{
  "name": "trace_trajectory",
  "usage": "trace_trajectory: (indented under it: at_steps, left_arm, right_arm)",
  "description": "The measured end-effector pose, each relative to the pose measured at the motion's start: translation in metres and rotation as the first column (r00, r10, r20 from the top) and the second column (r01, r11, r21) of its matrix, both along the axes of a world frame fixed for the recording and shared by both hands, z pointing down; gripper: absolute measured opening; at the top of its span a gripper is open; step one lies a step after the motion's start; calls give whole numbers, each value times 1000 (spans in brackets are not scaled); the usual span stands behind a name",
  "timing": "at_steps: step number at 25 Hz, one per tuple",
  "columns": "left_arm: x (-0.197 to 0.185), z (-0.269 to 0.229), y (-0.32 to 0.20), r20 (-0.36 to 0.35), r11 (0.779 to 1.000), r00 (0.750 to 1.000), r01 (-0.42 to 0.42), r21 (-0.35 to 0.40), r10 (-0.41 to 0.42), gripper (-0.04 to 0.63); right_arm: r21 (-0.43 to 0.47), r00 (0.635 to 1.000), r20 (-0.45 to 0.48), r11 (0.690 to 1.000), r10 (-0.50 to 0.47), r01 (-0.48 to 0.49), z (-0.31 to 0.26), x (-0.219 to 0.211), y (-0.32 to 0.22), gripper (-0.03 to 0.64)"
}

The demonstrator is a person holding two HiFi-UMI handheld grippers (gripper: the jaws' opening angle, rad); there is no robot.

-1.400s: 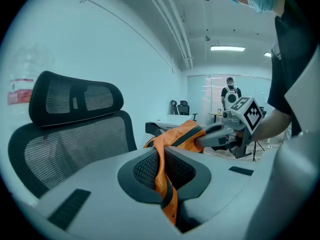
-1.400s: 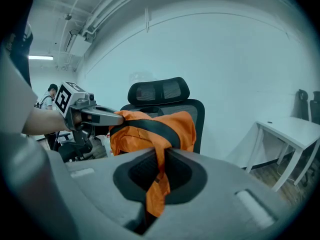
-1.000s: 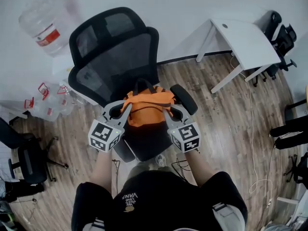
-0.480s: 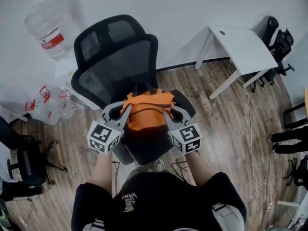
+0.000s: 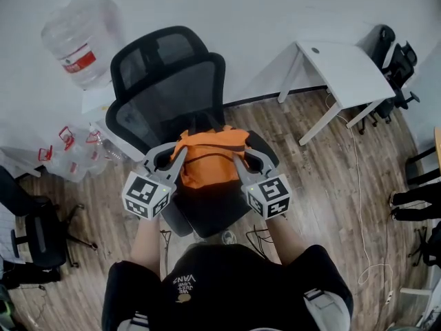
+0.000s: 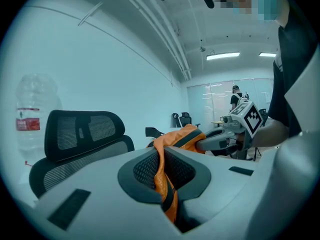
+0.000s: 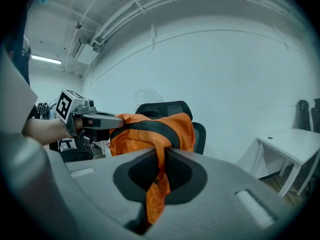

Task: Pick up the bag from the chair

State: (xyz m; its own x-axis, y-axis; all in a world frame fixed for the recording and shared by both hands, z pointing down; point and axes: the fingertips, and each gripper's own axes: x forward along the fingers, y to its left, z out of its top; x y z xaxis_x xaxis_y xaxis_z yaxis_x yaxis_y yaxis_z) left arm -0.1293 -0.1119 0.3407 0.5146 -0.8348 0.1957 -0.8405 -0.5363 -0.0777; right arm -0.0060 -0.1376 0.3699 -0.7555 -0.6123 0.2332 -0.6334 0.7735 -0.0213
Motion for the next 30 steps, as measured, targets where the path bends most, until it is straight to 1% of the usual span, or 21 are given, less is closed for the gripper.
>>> trace_trajectory:
  at_steps: [14, 30]
  left_arm:
    - [-1, -34, 10, 0, 998, 1000, -10, 57, 10, 21]
    - [-7, -65, 7, 2, 994, 1000, -9, 112, 8, 21]
  right_arm:
    - [32, 1000, 27, 999, 5, -6, -32, -1, 10, 11]
    - [54, 998, 61, 999, -1, -3, -61, -8, 5, 11]
